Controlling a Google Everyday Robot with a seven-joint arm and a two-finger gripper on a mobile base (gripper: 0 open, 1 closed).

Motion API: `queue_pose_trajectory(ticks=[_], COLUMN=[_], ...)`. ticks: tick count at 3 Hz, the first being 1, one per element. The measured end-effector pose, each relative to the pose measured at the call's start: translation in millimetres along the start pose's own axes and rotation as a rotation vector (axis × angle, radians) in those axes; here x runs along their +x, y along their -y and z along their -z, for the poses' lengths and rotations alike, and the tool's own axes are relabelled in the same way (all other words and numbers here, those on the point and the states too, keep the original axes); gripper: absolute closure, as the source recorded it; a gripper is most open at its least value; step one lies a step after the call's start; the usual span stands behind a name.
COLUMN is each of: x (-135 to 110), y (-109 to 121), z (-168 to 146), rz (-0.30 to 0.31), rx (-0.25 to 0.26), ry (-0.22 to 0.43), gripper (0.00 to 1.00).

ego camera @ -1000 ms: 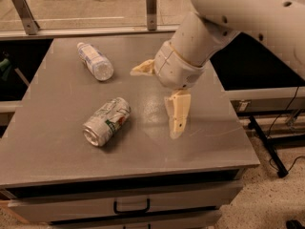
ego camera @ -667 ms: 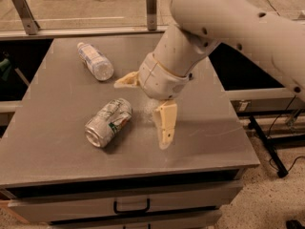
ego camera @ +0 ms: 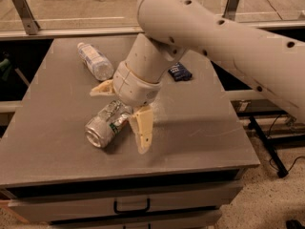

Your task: Pick 7up can

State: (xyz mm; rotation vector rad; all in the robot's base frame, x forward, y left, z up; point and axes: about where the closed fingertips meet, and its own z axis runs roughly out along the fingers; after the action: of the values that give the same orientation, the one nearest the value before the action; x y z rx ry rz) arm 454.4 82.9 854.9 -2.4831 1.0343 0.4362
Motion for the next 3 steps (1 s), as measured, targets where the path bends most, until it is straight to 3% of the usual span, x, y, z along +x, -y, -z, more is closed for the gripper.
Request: queue_pose_trajectory(ticks=[1,2,3], x=[4,15,20], y=[10,22,37], z=[-17,-22,-4], rz=[-0.002,-0.034,-0.094], rx=[0.0,0.013,0.046], ry=[-0.016,-0.037,-0.045], gripper=[0.16,0.4,0.64])
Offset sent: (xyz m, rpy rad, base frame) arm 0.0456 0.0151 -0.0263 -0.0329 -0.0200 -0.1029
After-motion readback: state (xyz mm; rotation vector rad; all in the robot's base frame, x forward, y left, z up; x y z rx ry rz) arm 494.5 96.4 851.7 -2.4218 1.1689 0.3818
